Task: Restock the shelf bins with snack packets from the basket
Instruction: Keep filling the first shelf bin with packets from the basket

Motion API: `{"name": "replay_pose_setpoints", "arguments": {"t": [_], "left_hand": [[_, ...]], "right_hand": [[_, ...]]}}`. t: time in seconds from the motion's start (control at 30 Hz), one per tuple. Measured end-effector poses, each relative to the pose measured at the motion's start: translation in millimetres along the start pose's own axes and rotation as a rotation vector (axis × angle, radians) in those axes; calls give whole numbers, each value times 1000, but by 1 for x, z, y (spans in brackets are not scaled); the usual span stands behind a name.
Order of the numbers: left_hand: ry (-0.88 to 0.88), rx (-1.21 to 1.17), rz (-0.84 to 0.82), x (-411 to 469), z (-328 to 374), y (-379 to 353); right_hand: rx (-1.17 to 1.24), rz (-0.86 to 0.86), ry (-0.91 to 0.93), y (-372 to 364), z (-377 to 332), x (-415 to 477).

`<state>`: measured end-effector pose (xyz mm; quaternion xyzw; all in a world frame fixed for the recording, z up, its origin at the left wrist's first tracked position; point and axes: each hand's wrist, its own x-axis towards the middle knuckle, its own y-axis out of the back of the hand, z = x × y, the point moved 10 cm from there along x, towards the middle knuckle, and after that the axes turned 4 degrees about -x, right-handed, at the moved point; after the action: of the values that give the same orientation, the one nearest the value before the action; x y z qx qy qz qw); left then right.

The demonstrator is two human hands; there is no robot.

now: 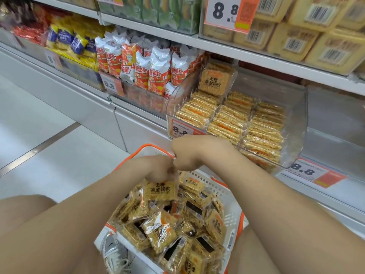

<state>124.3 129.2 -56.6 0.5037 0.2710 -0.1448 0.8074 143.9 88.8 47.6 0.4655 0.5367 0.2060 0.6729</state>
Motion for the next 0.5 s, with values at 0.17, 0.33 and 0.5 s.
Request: {"name": "replay_pose_setpoints", "arguments": {"t": [0.17, 0.33, 0.5], "left_hand": [[-161, -267, 297, -25, 22, 69], [-294, -402, 476, -49, 40, 109], [-364, -632, 687, -68, 40, 144]], "right_hand": [[161, -90, -127, -3, 35, -23], [538, 35, -111, 14, 56, -36], [751, 340, -118, 43, 88, -49]]}}
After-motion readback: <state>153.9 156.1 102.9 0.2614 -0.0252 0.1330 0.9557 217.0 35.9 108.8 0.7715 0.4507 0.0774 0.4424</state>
